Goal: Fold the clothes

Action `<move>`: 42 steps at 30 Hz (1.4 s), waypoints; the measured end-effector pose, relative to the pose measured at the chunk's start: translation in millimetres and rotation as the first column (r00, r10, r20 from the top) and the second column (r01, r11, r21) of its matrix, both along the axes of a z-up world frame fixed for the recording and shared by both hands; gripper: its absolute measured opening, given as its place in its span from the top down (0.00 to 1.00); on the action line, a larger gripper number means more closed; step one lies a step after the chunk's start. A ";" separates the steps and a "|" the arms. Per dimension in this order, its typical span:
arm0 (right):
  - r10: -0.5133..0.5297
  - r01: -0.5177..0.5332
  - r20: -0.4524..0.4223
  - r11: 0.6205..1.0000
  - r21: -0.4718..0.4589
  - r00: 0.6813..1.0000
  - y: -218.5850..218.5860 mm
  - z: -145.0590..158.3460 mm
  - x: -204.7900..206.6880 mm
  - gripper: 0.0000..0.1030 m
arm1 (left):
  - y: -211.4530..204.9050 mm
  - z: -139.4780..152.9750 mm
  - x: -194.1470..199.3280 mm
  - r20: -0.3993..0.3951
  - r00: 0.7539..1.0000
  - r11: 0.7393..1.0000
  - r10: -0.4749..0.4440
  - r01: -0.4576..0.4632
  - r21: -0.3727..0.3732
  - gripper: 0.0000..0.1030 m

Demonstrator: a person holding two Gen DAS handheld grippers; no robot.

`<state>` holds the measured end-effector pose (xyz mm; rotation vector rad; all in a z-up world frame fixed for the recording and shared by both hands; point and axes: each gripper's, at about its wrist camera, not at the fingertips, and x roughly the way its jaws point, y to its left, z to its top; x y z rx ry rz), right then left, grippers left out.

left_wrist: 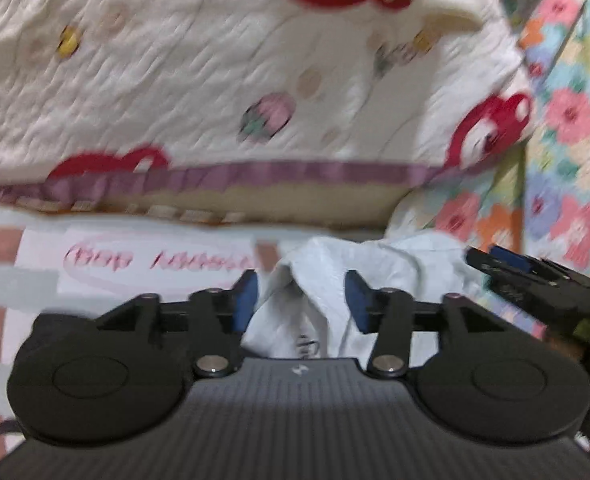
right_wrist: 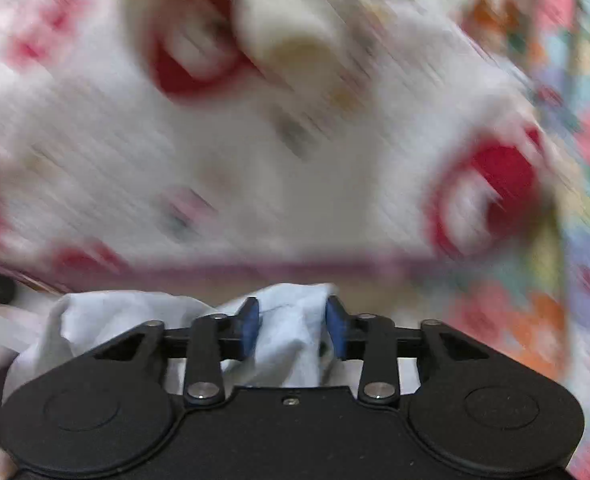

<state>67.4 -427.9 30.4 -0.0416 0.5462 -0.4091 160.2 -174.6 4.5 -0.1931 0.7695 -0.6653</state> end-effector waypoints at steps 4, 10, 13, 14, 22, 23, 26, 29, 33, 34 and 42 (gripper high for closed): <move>-0.026 0.038 -0.061 0.979 0.198 0.998 -27.2 -40.5 -27.3 0.56 | 8.1 -56.2 -1.0 -0.148 0.989 0.999 0.002 0.005 0.049 0.51; 0.037 0.007 -0.113 0.929 0.369 0.993 -15.8 -85.4 -56.9 0.55 | 24.0 -117.2 -26.8 -0.217 0.976 0.999 0.009 0.003 0.053 0.51; 0.126 -0.072 -0.102 0.905 0.418 0.987 5.3 -99.2 -69.7 0.40 | 16.8 -128.9 -28.9 -0.198 0.979 0.998 -0.042 0.051 0.037 0.54; 0.155 -0.098 -0.109 0.906 0.412 0.982 13.4 -104.1 -70.0 0.33 | 13.8 -132.7 -28.7 -0.198 0.978 0.997 -0.062 0.069 0.031 0.58; 0.270 -0.225 -0.268 0.956 0.186 0.925 55.9 -150.0 -39.5 0.53 | -3.3 -149.0 -21.8 -0.166 0.971 0.983 -0.174 0.180 0.024 0.69; 0.264 -0.217 -0.243 0.955 0.201 0.933 50.5 -144.2 -37.5 0.97 | -3.4 -151.6 -19.9 -0.170 0.970 0.984 -0.172 0.178 0.021 0.69; 0.226 -0.192 -0.137 0.956 0.223 0.964 31.3 -119.2 -34.8 0.97 | -0.3 -158.8 -14.0 -0.197 0.967 0.987 -0.161 0.161 -0.017 0.69; 0.134 -0.121 -0.049 0.972 0.200 0.990 6.6 -87.1 -34.6 0.97 | -1.3 -162.7 -8.5 -0.214 0.961 0.984 -0.178 0.172 -0.045 0.69; 0.018 -0.016 -0.020 0.995 0.094 1.000 -28.4 -61.2 -27.1 0.97 | -14.7 -160.6 -2.8 -0.175 0.964 0.980 -0.200 0.201 -0.010 0.69; -0.010 0.012 -0.029 0.998 0.060 1.000 -37.2 -59.3 -25.4 0.97 | -18.7 -160.0 -1.4 -0.165 0.964 0.978 -0.208 0.210 -0.002 0.69; -0.289 0.283 -0.101 0.957 -0.067 0.952 -138.2 -73.7 5.1 0.98 | -50.2 -154.9 10.4 -0.091 0.957 0.957 -0.275 0.281 0.066 0.59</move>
